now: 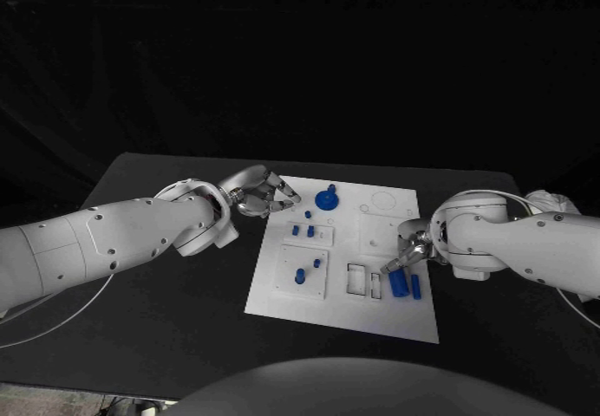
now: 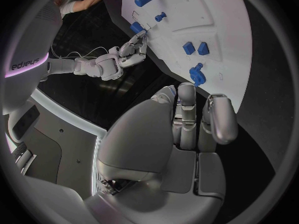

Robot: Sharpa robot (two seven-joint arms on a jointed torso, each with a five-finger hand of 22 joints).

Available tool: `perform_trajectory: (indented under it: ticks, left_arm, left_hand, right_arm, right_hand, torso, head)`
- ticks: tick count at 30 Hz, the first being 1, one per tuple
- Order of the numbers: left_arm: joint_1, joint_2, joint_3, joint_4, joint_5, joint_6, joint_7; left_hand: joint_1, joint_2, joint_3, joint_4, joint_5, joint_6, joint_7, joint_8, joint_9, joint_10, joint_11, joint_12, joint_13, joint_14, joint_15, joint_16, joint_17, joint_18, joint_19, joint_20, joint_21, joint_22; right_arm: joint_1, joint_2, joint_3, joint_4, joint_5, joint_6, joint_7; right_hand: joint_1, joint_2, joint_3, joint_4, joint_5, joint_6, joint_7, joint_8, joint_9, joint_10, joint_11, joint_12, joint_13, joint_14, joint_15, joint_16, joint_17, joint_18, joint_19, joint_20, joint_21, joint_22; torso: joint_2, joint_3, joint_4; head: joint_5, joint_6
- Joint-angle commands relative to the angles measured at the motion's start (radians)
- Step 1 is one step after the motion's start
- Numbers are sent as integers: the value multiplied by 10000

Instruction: Assemble the parts on the task board

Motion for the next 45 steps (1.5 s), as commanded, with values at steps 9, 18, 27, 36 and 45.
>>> perform_trajectory:
  ticks: [9, 18, 27, 36, 45]
  left_arm:
    - [-12, 20, 8, 20, 31, 239, -90]
    - [-22, 10, 8, 21, 14, 278, -126]
    - [-27, 6, 8, 2, 10, 298, -156]
    - [-38, 36, 8, -19, 10, 334, -168]
    - [-42, 44, 8, -40, 9, 379, -198]
  left_hand:
    - [46, -78, 53, -15, 57, 17, 62, 4, 5, 68, -6, -8, 8, -86, -20, -49, -18, 200, -95, 10, -60, 1747]
    - [45, -80, 60, -16, 57, 21, 64, 6, 6, 69, -5, -10, 7, -96, -19, -60, -38, 202, -100, 11, -71, 1744]
    - [47, -84, 71, -19, 58, 29, 66, 11, 8, 70, -3, -12, 6, -108, -18, -73, -61, 206, -108, 12, -87, 1739]
    - [49, -89, 80, -22, 59, 29, 67, 11, 8, 70, -2, -15, 5, -115, -17, -79, -70, 206, -109, 13, -86, 1740]
    - [51, -93, 88, -24, 60, 25, 66, 9, 7, 68, -1, -18, 3, -124, -16, -87, -84, 207, -112, 14, -93, 1738]
  right_arm:
    - [-180, 105, -38, -125, -14, 0, -26]
    - [-198, -56, -35, -14, 492, -615, 40]
    - [90, -321, -26, 401, 1740, -955, 94]
    - [235, -269, -23, 662, 2299, -990, 126]
    - [253, -37, -23, 561, 2777, -949, 169]
  right_hand:
    - [160, -152, 870, -571, 1841, 133, -269, 455, 903, 1011, -175, 38, 2633, 1061, -107, 34, 2635, 151, -189, -138, -275, 1727]
    - [-243, -242, 1638, -906, 2337, -354, -361, 1141, 2526, 1011, -256, 38, 2633, 1061, -194, 34, 2635, 165, -208, -222, -403, 1703]
    - [-373, -266, 1790, -948, 2389, -503, -345, 1207, 2829, 1011, -255, 38, 2633, 1061, -199, 34, 2635, 202, -282, -230, -579, 1651]
    - [-420, -252, 1861, -957, 2375, -581, -332, 1202, 2925, 1011, -247, 38, 2633, 1061, -196, 34, 2635, 231, -345, -229, -720, 1610]
    - [-439, -245, 1936, -990, 2315, -667, -314, 1185, 3014, 1011, -234, 38, 2633, 1061, -186, 34, 2635, 250, -393, -222, -823, 1580]
  torso:
    - [-2, 3, -5]
    - [-6, 0, -11]
    - [-11, -9, -6]
    - [-9, 0, 3]
    - [3, -1, -9]
  head:
    - [16, 0]
    - [62, 0]
    - [69, 0]
    - [65, 0]
    - [49, 0]
